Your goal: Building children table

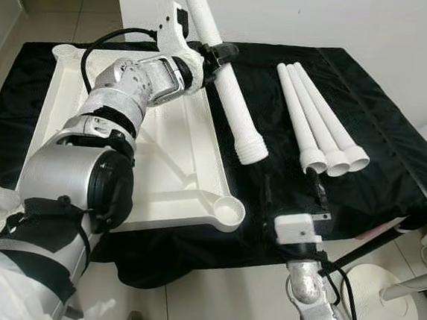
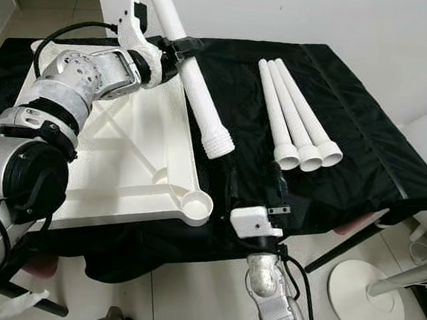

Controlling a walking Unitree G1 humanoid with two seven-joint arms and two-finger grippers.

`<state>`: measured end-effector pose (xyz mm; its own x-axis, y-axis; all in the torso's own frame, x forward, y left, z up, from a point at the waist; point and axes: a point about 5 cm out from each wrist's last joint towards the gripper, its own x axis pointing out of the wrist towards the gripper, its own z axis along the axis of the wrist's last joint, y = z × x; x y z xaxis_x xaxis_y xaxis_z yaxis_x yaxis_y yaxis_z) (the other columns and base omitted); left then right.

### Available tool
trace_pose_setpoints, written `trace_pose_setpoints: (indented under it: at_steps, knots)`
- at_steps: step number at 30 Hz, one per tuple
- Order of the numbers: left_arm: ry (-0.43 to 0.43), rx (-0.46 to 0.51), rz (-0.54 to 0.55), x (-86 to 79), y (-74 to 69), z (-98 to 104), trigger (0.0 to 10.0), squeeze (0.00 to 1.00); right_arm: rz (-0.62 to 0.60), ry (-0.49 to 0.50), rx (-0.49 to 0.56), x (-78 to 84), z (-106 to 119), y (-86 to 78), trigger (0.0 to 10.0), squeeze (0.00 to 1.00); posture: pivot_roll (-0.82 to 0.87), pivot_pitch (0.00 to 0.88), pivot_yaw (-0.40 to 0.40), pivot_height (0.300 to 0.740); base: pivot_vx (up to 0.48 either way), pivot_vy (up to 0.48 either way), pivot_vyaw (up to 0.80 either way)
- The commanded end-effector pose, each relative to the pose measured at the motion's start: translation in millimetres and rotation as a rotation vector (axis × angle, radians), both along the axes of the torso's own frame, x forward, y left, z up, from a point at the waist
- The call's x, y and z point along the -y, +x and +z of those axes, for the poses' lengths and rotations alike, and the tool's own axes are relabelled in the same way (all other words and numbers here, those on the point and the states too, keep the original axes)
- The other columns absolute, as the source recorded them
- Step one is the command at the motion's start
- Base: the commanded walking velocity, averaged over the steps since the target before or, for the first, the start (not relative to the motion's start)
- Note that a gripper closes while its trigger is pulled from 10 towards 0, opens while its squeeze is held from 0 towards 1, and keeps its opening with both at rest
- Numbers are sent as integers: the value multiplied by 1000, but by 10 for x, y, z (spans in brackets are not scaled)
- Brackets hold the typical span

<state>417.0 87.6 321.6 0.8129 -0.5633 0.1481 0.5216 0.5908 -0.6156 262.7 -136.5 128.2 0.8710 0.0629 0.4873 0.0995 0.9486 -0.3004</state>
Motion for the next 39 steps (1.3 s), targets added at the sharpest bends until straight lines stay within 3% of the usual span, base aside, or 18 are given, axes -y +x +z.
trace_pose_setpoints:
  at_steps: [1, 8, 10, 12, 15, 17, 23, 29, 31, 39]
  knots:
    - [15, 86, 40, -31, -1, 132, 10000, 0, 3, 61, -39, 28, 40, 61, 10000, 0, 19, 85, 24, 740, 0, 0, 0]
    - [28, 248, 103, -29, -42, 272, 10000, 0, 107, 153, -134, -57, 225, 238, 10000, 0, 15, 80, 23, 740, 0, 0, 0]
    - [28, 248, 103, -29, -42, 272, 10000, 0, 107, 153, -134, -57, 225, 238, 10000, 0, 15, 80, 23, 740, 0, 0, 0]
    - [62, 322, 127, 30, -87, 268, 10000, 0, 147, 140, -144, -106, 341, 302, 10000, 0, 14, 73, 18, 740, 0, 0, 0]
    - [82, 359, 140, 74, -119, 259, 10000, 0, 170, 126, -146, -143, 406, 330, 10000, 0, 14, 73, 18, 740, 0, 0, 0]
    - [123, 427, 165, 185, -194, 208, 10000, 0, 199, 117, -145, -200, 529, 374, 10000, 0, 18, 61, 8, 740, 0, 0, 0]
    - [176, 494, 169, 348, -307, 127, 10000, 0, 213, 124, -148, -247, 640, 436, 10000, 0, 22, 54, 1, 740, 0, 0, 0]
    - [177, 523, 157, 477, -433, 62, 10000, 0, 214, 127, -179, -268, 703, 527, 10000, 0, 28, 45, 0, 740, 0, 0, 0]
    - [176, 542, 138, 589, -543, 29, 10000, 0, 200, 89, -199, -270, 735, 615, 10000, 0, 43, 30, -8, 740, 0, 0, 0]
    - [183, 576, 98, 752, -678, 9, 10000, 0, 193, 42, -231, -240, 764, 745, 10000, 0, 46, 20, -10, 740, 0, 0, 0]
